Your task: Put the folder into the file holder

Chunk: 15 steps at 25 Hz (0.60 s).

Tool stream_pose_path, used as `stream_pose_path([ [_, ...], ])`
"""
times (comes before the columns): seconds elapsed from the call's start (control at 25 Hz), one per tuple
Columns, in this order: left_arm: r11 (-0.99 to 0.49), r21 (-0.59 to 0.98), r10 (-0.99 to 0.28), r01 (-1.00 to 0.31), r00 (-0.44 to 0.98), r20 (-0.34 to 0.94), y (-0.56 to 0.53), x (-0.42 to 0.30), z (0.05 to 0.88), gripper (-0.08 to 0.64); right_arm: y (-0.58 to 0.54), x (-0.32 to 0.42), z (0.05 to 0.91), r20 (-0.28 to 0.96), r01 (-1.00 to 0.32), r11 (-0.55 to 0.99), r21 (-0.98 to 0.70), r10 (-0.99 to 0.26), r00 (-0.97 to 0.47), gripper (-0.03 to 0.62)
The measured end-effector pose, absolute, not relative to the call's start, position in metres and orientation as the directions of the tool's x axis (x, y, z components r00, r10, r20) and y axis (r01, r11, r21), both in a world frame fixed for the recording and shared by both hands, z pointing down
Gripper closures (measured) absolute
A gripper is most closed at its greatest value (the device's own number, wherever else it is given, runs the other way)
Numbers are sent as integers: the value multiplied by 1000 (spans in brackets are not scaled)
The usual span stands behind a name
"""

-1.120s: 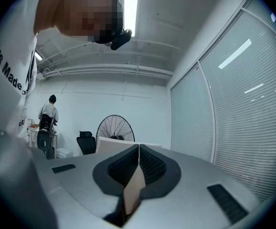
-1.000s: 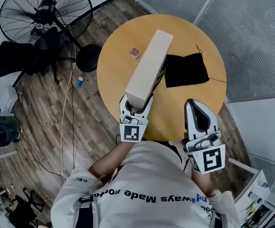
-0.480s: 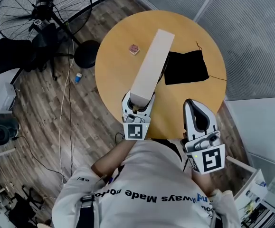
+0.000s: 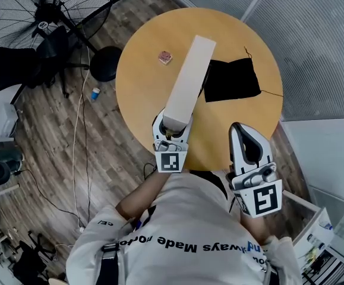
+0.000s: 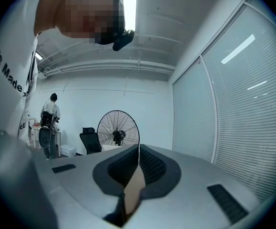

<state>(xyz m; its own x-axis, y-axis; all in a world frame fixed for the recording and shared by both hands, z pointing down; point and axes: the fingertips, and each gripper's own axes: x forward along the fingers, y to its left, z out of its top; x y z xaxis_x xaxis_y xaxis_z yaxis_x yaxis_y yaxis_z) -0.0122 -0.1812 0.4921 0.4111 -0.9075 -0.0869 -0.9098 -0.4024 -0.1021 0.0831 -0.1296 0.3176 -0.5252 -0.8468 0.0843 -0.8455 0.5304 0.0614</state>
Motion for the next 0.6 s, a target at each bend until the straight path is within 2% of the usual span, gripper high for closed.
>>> stream_pose_path([
  [0.2, -399, -116, -909, -909, 409, -76, -180, -12, 501, 265, -129, 84, 322, 98, -845, 531, 61, -846, -524, 561],
  [0.32, -391, -73, -915, -918, 396, -76, -181, -13, 505, 265, -130, 83, 324, 104, -845, 531, 61, -845, -524, 561],
  [0.44, -404, -139, -908, -904, 415, -59, -179, -11, 509, 265, -129, 83, 326, 110, -845, 532, 63, -845, -524, 561],
  [0.6, -399, -129, -910, -908, 409, -70, -177, -10, 510, 265, -128, 84, 326, 110, -845, 532, 62, -845, -524, 561],
])
